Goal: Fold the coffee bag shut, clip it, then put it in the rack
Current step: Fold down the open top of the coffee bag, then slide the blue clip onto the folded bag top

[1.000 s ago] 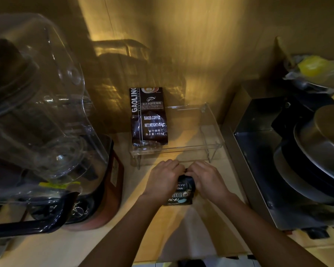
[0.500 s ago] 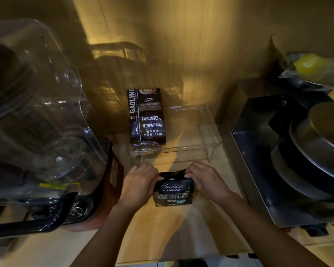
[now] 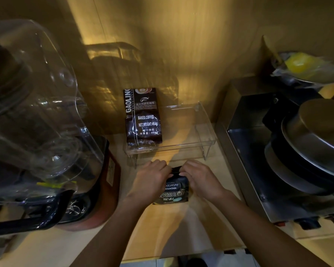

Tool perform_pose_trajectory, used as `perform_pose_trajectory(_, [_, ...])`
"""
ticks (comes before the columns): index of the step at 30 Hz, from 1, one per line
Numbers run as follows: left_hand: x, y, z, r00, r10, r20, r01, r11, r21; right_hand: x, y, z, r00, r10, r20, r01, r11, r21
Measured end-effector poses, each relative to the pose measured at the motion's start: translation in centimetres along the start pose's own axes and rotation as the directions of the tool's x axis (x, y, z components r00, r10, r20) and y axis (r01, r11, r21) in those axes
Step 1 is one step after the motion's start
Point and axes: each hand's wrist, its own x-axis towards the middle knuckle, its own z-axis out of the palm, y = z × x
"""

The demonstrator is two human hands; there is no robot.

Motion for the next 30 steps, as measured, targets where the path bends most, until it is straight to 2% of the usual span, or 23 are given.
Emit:
perform_pose_trajectory(3, [1.0, 1.0, 0.4, 0.999, 0.052, -0.015, -0.052, 0.998, -0.024, -0.1, 0.2, 0.0, 1.0, 0.002, -0.002, -0.002, 1.0, 0.005])
perform_pose_trajectory(6, [1.6, 1.0, 0.7, 0.999, 0.028, -0.023, -0.03, 0.995, -0.097, -0.5, 0.6, -0.1, 0.999, 0.041, -0.026, -0.04, 0.999, 0.022])
perform_pose_trajectory(12, [1.8, 0.3, 1.2, 0.998, -0.042, -0.057, 0.025, 0.964, -0.266, -1.3, 1.3, -0.1, 0.978, 0.166, -0.124, -0.163, 0.986, 0.034])
perform_pose_trajectory(17, [1.8, 0.1, 1.5, 0.996, -0.035, -0.081, 0.01, 0.958, -0.285, -2.3, 3.1, -0.1, 0.942, 0.306, -0.138, -0.297, 0.951, 0.081])
perform_pose_trajectory(20, [1.6, 0.2, 1.4, 0.995, -0.035, -0.093, 0.007, 0.959, -0.284, -3.6, 4.9, 0.4, 0.901, 0.421, -0.1, -0.425, 0.905, -0.022])
perform_pose_trajectory(24, [1.6, 0.7, 1.5, 0.994, -0.089, -0.068, 0.063, 0.946, -0.317, -5.0, 7.3, 1.5, 0.823, 0.568, -0.008, -0.55, 0.794, -0.257])
perform_pose_trajectory(27, [1.9, 0.8, 1.8, 0.989, -0.145, -0.037, 0.124, 0.933, -0.339, -5.6, 8.1, 2.3, 0.776, 0.627, 0.069, -0.56, 0.734, -0.384])
perform_pose_trajectory(30, [1.9, 0.8, 1.9, 0.981, -0.192, -0.037, 0.167, 0.922, -0.35, -6.6, 8.4, 2.8, 0.761, 0.642, 0.096, -0.546, 0.712, -0.441])
